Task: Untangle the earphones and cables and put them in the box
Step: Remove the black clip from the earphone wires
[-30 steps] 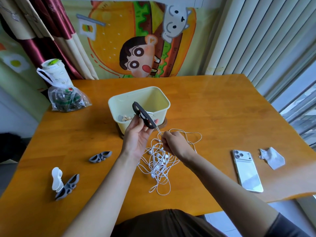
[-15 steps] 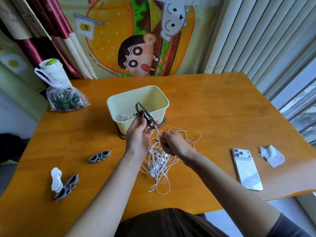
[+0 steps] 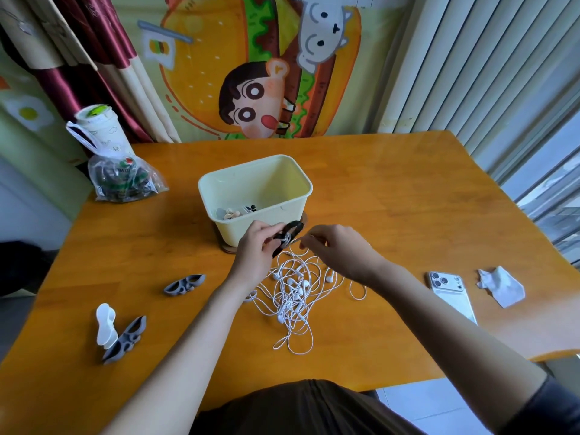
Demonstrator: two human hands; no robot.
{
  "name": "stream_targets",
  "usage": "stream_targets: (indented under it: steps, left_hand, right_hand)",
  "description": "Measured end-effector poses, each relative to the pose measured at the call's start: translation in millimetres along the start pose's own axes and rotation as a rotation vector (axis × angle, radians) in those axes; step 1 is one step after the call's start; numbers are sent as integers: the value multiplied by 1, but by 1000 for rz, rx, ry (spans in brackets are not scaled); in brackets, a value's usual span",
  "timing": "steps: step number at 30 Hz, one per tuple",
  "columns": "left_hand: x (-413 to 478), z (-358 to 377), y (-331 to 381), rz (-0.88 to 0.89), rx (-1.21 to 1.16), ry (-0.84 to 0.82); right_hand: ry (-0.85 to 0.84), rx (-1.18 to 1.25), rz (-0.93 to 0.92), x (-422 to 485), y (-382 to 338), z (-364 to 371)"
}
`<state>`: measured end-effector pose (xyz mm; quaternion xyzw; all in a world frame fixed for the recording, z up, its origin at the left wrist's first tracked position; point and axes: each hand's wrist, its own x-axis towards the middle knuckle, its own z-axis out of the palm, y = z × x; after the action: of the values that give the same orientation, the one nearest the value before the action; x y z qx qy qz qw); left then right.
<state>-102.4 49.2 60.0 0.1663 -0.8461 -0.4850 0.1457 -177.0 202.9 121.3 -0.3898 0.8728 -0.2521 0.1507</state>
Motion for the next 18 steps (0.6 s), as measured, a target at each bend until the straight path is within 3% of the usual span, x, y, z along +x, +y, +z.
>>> stream_targets:
  steps: [11,18]
  left_hand:
    - [-3,-10,7,-53,-37,-362]
    - [-13,-14,15,-189,-586,-401]
  right_hand:
    - [264,24,-45,4,19,-7]
    - [337,159,7,3,22,-7]
